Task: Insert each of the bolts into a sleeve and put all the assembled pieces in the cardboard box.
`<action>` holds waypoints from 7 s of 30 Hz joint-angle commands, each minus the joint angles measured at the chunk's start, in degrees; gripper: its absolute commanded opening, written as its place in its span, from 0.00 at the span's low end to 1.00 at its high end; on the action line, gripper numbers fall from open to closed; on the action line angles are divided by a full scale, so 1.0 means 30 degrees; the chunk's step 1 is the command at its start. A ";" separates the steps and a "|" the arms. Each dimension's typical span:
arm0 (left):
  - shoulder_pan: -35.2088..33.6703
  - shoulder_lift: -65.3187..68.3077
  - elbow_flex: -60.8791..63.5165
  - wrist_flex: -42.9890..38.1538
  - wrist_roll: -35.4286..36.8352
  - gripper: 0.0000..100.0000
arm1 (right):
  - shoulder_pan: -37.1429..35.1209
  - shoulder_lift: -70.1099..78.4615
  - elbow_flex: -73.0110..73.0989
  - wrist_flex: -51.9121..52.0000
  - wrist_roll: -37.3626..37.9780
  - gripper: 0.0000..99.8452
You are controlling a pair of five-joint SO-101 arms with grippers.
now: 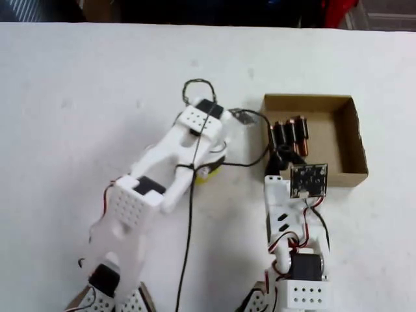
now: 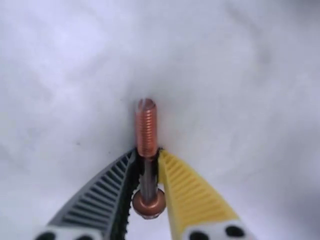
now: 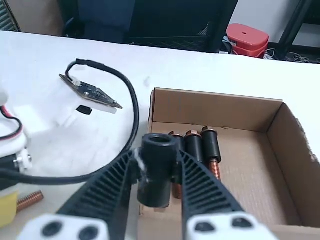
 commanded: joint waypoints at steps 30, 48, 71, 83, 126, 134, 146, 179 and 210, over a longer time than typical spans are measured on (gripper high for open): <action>-0.7136 -1.0974 0.7619 0.2579 -1.3099 0.02 | 0.0220 -0.0220 0.0176 0.0630 -0.0029 0.02; -1.0476 -1.2440 0.7883 -0.0381 -2.4557 0.02 | 0.0103 -0.0220 0.0176 0.0630 -0.0029 0.02; -0.9626 -0.3853 0.3458 -0.1172 -2.5641 0.08 | 0.0103 -0.0220 0.0176 0.0630 -0.0029 0.02; -0.8073 -0.2505 0.1436 0.1026 -2.5524 0.12 | 0.0103 -0.0220 0.0176 0.0630 -0.0029 0.02; -0.7311 -1.2088 0.2842 0.2696 -0.1084 0.13 | 0.0190 -0.0190 0.0176 0.0630 -0.0029 0.02; -0.8015 -1.2996 0.6916 0.2667 0.5245 0.13 | 0.0190 -0.0161 0.0176 0.0630 -0.0029 0.02; -0.8103 -1.3084 0.8322 0.0322 1.1223 0.13 | 0.0190 -0.0161 0.0176 0.0689 -0.0029 0.02; -0.7575 -1.0652 0.8029 0.1993 1.6996 0.13 | 0.0132 -0.0220 0.0176 0.1040 -0.0029 0.02; -0.9744 -0.6930 0.5187 0.0088 2.5758 0.13 | 0.0161 -0.0220 0.0176 0.1040 -0.0029 0.02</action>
